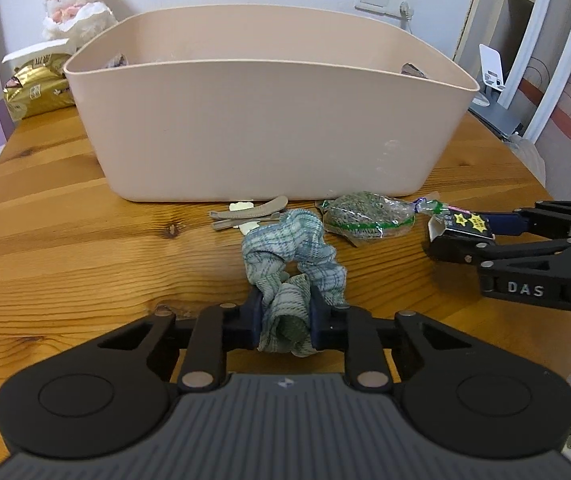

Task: Organize objects
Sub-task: 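Grasp the green plaid scrunchie with the left tool while the right tool grasps the black star box, then drop the scrunchie into the bin with the left tool while the right tool drops the star box in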

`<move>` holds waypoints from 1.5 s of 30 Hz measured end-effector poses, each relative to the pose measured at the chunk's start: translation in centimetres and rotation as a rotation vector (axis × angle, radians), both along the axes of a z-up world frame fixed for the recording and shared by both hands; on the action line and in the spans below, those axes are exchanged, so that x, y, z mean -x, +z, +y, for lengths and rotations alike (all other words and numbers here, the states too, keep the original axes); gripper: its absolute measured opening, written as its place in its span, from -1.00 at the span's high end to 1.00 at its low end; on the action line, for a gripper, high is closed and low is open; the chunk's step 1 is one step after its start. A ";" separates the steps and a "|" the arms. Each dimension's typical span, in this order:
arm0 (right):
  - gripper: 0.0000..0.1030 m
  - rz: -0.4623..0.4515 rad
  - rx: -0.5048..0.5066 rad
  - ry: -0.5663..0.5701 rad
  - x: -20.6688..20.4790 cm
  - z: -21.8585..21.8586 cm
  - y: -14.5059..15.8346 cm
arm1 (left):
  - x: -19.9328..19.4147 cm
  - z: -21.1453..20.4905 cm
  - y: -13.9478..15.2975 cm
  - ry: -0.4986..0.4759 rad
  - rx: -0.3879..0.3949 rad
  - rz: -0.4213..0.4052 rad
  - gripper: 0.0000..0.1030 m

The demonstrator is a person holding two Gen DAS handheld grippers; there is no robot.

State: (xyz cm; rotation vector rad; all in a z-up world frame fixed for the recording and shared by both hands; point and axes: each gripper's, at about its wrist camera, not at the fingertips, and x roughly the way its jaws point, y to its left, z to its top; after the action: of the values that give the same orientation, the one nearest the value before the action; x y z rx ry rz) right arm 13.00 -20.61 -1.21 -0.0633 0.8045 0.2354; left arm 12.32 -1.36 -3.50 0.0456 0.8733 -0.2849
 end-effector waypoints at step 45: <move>0.06 -0.302 -0.123 -0.072 -3.6 0.2 11.4 | -6.5 0.0 10.6 0.087 -0.111 -0.300 0.58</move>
State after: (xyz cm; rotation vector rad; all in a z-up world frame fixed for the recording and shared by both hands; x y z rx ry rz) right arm 16.63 -20.41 10.18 0.0456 0.4899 0.2005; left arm 18.82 -1.35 7.07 0.1488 0.5907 -0.1425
